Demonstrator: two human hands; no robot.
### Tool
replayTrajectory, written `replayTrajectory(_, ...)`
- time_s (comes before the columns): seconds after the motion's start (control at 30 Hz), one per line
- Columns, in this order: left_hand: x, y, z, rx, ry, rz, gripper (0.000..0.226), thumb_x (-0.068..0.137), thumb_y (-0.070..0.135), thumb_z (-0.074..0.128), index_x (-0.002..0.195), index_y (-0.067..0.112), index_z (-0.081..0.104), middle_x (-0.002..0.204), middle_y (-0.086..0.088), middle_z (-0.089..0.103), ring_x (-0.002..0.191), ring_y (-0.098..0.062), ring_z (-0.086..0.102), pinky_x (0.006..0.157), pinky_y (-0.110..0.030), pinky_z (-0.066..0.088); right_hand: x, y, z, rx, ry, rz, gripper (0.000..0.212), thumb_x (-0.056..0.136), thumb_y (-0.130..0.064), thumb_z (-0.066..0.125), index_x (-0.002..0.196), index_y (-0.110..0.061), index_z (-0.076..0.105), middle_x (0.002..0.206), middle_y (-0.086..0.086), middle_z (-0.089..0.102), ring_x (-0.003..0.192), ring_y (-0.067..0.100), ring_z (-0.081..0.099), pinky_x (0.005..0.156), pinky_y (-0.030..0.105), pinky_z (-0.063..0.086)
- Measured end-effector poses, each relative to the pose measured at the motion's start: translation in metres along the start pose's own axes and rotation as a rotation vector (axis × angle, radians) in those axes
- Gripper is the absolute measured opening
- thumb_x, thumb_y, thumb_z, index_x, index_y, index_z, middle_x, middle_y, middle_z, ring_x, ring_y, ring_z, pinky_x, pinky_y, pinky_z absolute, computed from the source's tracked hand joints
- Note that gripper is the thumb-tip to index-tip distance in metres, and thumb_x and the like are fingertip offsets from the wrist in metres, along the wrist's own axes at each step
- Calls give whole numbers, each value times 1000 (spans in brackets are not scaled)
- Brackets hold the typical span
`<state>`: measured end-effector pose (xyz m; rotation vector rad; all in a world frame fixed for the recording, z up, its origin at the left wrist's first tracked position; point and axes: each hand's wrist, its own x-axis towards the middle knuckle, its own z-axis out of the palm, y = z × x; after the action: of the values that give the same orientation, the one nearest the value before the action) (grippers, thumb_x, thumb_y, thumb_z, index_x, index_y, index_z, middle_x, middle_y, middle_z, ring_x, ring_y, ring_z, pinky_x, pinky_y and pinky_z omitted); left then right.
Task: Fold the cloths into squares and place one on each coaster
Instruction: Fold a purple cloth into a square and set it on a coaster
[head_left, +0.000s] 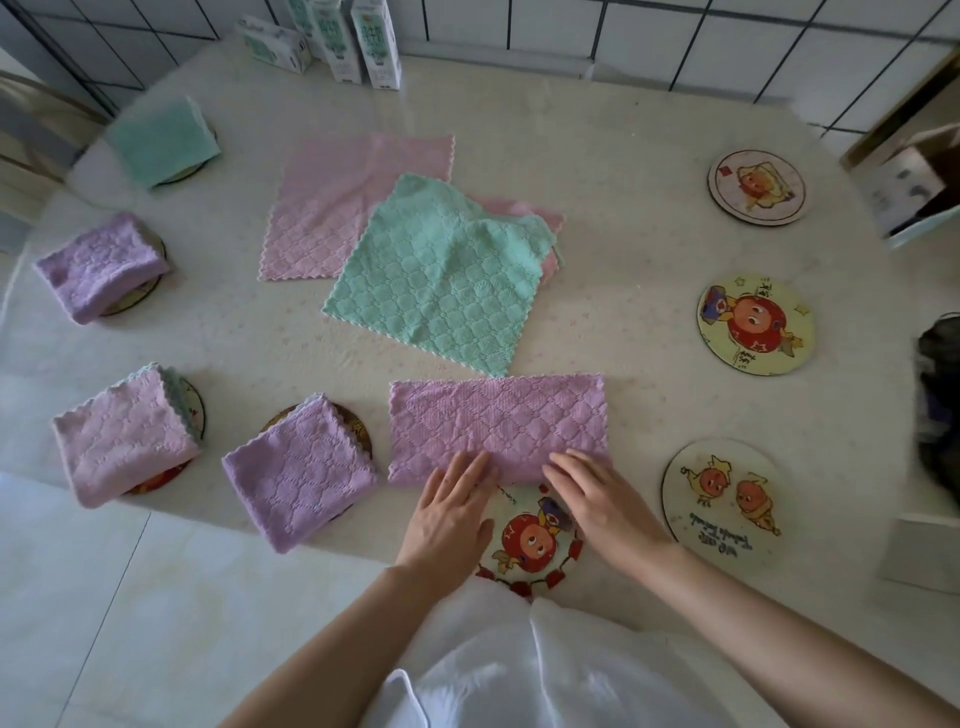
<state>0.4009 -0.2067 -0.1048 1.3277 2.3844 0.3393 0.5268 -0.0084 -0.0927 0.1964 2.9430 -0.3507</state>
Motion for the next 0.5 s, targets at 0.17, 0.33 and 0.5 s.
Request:
replayTrajectory(0.17, -28, -33, 0, -6, 31, -80, 68, 91, 27, 51, 151, 21, 18, 159, 4, 8, 147, -14, 0, 120, -36, 12, -27, 20, 0, -51, -60, 64, 88, 55, 17, 73, 136, -11, 48, 140, 8, 48, 128, 25, 48, 104, 37, 41)
replayTrajectory(0.33, -41, -45, 2, -36, 41, -155, 76, 83, 17, 64, 149, 18, 27, 158, 1, 18, 146, -16, 11, 118, -25, 8, -22, 23, -9, -80, -64, 16, 67, 56, 10, 77, 119, -6, 59, 123, 9, 57, 113, 27, 57, 91, 38, 52)
replayTrajectory(0.5, -35, -40, 6, -48, 52, -203, 71, 88, 20, 57, 150, 20, 23, 159, 5, 10, 147, -14, 3, 117, -29, 17, 1, 17, -13, -157, -67, 29, 49, 59, 4, 76, 102, -8, 56, 103, 7, 57, 91, 23, 55, 76, 33, 54)
